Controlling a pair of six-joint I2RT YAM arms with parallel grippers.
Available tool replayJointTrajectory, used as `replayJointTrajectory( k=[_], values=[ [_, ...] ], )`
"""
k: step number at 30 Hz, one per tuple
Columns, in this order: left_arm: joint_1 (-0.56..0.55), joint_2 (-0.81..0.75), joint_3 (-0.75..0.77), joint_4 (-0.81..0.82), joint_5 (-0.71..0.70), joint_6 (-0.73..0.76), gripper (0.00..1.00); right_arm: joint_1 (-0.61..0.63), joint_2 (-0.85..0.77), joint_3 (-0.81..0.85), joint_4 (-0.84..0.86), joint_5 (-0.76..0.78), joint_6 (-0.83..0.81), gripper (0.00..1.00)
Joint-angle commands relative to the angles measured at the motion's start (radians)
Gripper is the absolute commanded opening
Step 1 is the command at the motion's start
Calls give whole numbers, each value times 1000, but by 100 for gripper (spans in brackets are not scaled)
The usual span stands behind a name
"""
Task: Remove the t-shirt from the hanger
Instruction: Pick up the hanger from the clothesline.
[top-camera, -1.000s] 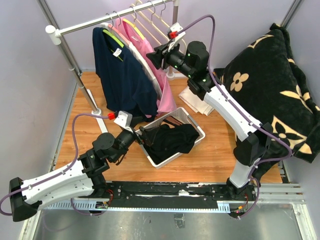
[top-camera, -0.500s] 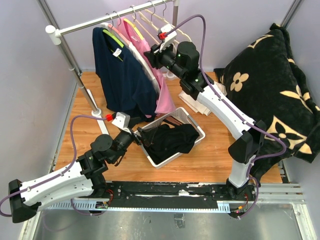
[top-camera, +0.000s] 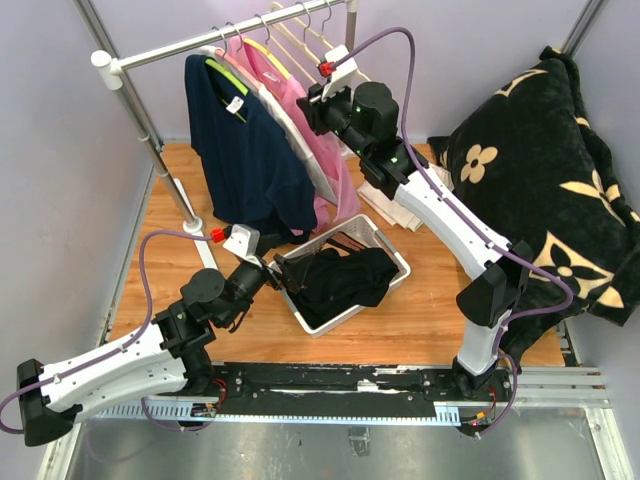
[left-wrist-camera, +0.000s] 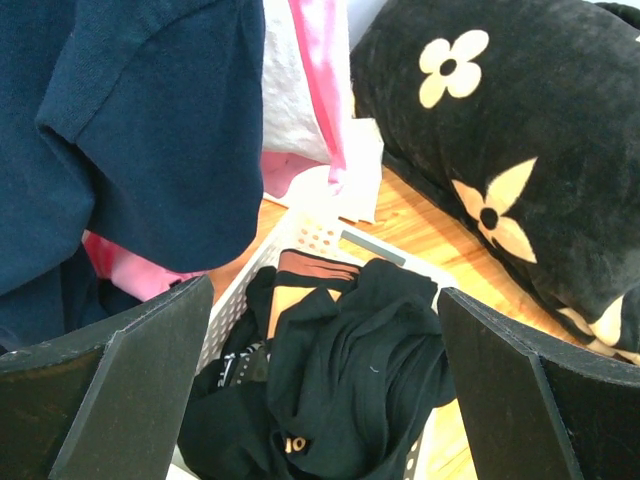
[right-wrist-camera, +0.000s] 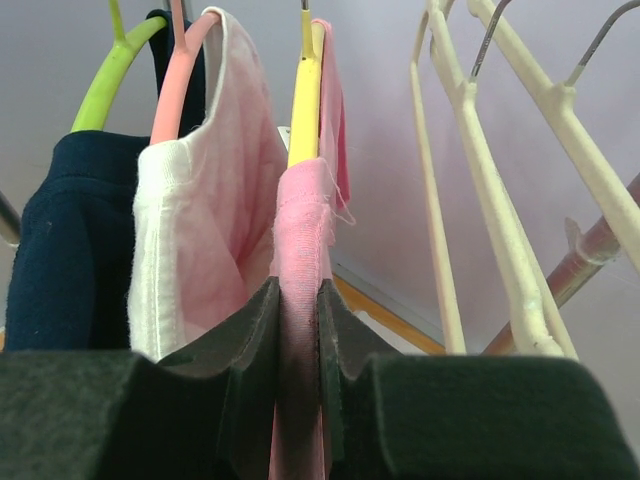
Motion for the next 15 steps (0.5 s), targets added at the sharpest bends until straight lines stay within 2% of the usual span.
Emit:
replayJointTrajectory(
  k=[1, 15],
  values=[
    [-5, 4, 7, 14, -19, 17, 100, 21, -31, 37, 25, 36, -26, 1],
    [-5, 39, 34, 22, -11, 8, 100, 20, -137, -5, 139, 44, -58, 1]
  ],
)
